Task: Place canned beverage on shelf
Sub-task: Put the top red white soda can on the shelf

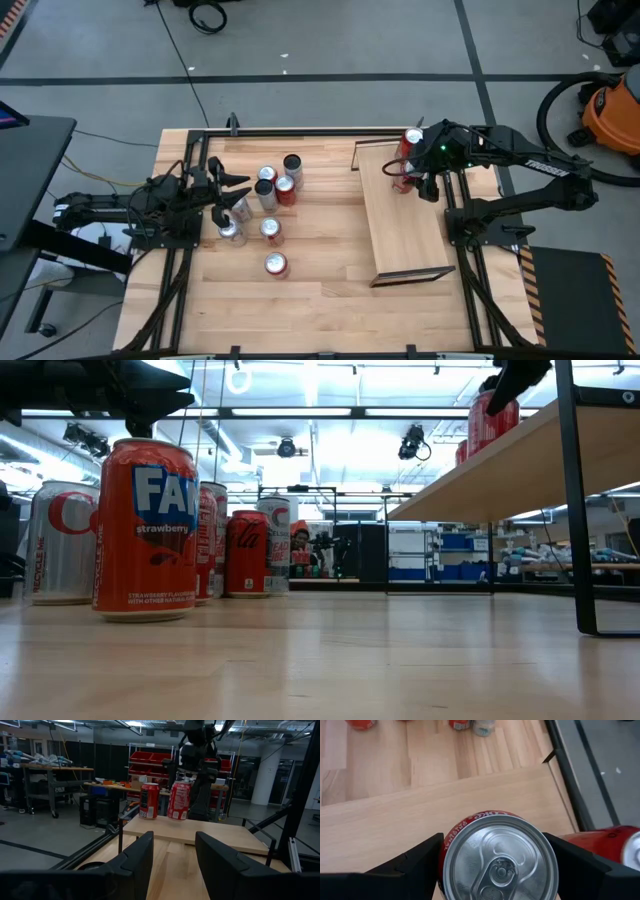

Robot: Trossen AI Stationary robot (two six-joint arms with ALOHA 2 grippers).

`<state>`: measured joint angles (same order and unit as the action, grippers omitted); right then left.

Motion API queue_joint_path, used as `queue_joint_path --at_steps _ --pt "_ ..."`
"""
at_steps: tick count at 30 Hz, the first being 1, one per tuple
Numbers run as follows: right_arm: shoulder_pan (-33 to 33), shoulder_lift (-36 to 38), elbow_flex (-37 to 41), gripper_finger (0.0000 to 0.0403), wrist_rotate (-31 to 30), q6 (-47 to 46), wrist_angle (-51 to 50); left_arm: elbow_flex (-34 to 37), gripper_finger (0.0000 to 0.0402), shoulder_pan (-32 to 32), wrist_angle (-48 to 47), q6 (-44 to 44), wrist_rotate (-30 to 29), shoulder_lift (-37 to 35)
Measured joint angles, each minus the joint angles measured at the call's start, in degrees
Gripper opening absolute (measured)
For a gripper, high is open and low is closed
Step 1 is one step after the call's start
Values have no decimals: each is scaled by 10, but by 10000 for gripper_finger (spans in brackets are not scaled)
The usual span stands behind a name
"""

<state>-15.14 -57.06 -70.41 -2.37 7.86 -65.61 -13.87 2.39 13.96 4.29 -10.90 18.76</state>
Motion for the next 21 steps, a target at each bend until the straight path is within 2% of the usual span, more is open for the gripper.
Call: queue_joint_path --at_steps 6,21 --pt "-28 0 23 319 5 14 -3 0 156 0 0 -2 0 0" --pt "-74 17 25 319 19 33 -17 0 156 0 0 -6 -1 0"
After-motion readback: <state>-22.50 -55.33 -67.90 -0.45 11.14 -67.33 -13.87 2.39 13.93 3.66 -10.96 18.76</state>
